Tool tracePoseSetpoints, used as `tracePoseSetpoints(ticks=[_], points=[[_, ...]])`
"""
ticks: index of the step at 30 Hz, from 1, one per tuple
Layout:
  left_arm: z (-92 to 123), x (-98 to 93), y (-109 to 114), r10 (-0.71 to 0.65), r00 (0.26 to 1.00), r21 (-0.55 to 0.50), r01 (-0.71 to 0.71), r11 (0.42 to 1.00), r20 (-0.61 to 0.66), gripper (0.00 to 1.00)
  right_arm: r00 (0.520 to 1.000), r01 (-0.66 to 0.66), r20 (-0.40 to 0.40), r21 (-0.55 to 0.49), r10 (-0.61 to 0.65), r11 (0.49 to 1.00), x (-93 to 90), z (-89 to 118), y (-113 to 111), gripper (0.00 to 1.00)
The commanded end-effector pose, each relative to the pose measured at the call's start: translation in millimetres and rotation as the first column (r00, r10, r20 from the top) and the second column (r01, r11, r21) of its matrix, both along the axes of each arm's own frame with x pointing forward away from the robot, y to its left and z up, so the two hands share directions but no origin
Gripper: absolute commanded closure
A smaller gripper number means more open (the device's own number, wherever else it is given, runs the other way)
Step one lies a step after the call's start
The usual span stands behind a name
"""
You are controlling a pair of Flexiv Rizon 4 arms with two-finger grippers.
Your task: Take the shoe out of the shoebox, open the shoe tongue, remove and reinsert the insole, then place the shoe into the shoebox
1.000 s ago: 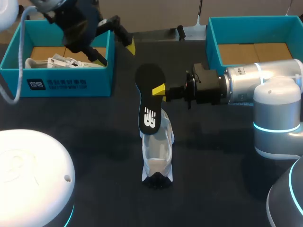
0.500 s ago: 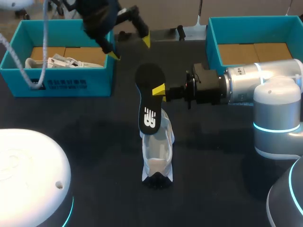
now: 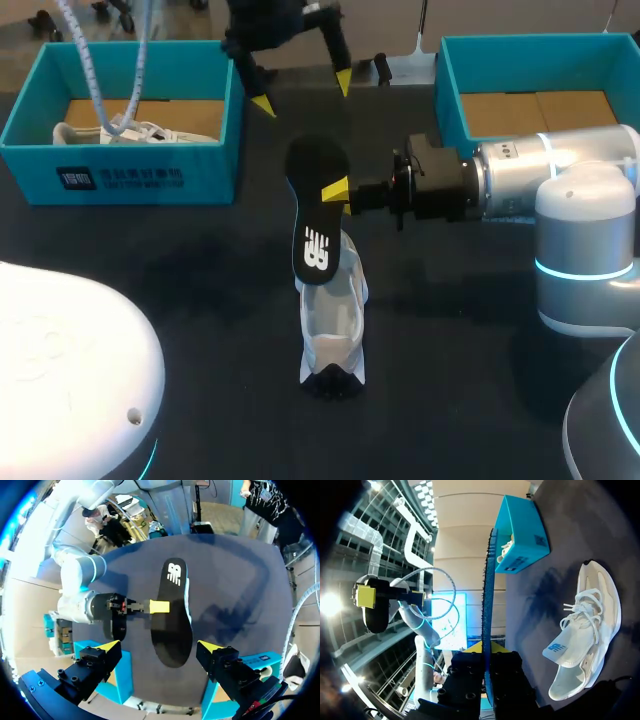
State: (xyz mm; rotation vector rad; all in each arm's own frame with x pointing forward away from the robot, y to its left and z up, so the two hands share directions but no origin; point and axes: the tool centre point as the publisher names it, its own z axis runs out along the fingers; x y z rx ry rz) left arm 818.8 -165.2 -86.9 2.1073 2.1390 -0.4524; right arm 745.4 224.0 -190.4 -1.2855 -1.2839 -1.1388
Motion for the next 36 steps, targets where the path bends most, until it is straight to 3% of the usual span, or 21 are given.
tracePoseSetpoints(ticks=[1, 16, 19, 24, 27, 30, 32, 36], points=[[0.0, 1.4, -12.0, -0.048, 0.999, 0.140, 0.048, 0.989, 0.001, 0.00, 1.000, 0.001, -0.001, -0.002, -0.001, 1.000, -0.1, 0.1, 1.4, 1.00], [2.7, -3.1, -33.8, -0.128, 0.992, 0.241, 0.123, 0.963, 0.004, 0.00, 1.000, 0.001, -0.001, -0.002, -0.001, 1.000, -0.1, 0.1, 1.4, 1.00], [0.4, -7.7, -28.8, -0.092, 0.996, 0.156, 0.088, 0.984, 0.020, 0.00, 1.000, 0.001, -0.001, -0.002, -0.001, 1.000, -0.1, 0.1, 1.4, 1.00], [-6.9, -19.6, -7.1, -0.009, 1.000, -0.098, 0.010, 0.995, 0.007, 0.00, 1.000, 0.001, -0.001, -0.002, -0.001, 1.000, -0.1, 0.1, 1.4, 1.00], [-11.8, -28.9, 7.3, 0.024, 1.000, -0.267, -0.027, 0.963, -0.013, 0.00, 1.000, 0.001, -0.001, -0.002, -0.001, 1.000, -0.1, 0.1, 1.4, 1.00], [-18.8, -36.7, 23.1, 0.097, 0.994, -0.462, -0.113, 0.880, -0.057, 0.00, 1.000, 0.001, -0.001, -0.002, -0.001, 1.000, -0.1, 0.1, 1.4, 1.00], [-24.2, -40.2, 30.5, 0.125, 0.987, -0.499, -0.158, 0.852, -0.100, 0.00, 1.000, 0.001, -0.001, -0.002, -0.001, 1.000, -0.1, 0.1, 1.4, 1.00], [-25.7, -42.5, 35.2, 0.135, 0.984, -0.499, -0.176, 0.848, -0.119, 0.00, 1.000, 0.001, -0.001, -0.002, -0.001, 1.000, -0.1, 0.1, 1.4, 1.00]])
